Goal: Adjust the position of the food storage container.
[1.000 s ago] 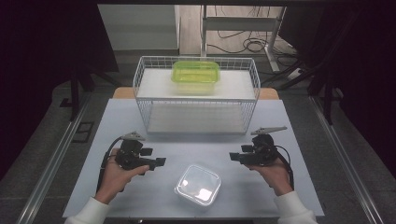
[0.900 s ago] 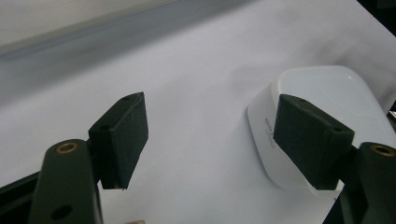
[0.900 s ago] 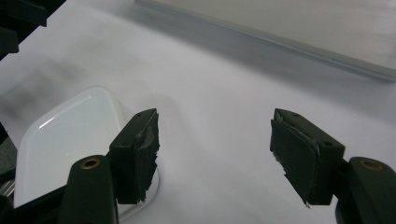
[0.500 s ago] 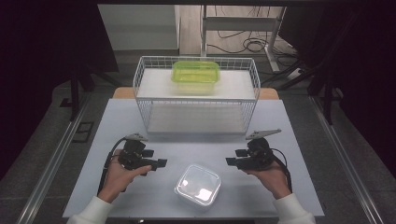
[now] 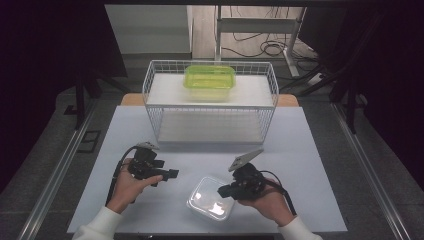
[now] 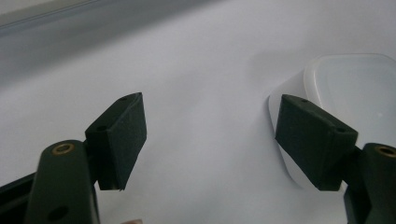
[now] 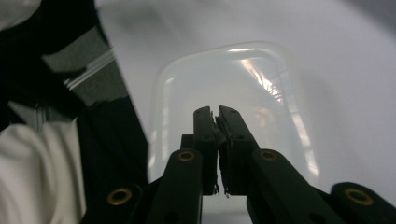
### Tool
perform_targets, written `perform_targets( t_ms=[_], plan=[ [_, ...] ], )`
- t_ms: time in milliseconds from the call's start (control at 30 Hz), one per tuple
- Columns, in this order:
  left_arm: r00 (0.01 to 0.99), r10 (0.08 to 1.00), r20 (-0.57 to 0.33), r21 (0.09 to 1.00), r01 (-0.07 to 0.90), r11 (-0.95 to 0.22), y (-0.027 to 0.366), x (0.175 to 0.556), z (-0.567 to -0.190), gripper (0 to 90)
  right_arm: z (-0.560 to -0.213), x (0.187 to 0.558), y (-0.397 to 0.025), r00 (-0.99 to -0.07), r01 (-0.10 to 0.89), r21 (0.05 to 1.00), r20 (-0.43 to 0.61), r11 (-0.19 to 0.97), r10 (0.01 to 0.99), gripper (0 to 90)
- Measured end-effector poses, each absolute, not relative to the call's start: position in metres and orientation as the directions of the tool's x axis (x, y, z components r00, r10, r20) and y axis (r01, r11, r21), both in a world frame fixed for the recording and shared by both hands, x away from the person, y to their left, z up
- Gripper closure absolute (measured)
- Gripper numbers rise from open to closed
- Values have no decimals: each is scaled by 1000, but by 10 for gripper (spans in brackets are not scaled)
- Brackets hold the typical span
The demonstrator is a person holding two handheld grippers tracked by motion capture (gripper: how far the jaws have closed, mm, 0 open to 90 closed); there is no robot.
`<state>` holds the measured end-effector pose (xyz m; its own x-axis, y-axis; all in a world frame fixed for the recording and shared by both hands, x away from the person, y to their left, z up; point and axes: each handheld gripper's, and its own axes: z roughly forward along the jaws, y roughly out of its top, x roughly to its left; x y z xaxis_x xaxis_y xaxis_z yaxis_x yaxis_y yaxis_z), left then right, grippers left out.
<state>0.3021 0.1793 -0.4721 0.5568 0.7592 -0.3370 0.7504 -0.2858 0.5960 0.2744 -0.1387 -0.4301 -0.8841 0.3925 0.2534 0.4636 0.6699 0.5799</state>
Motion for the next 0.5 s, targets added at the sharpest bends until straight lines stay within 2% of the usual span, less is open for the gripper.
perform_targets(
  t_ms=[333,500],
  plan=[
    [547,767,-334,596,754,-278,185,298,-473,236,-445,240,-89,-943,317,489,257,813,213,890],
    [545,766,-341,601,753,-268,186,297,-472,234,-458,235,-80,-948,289,419,247,861,198,891]
  ],
)
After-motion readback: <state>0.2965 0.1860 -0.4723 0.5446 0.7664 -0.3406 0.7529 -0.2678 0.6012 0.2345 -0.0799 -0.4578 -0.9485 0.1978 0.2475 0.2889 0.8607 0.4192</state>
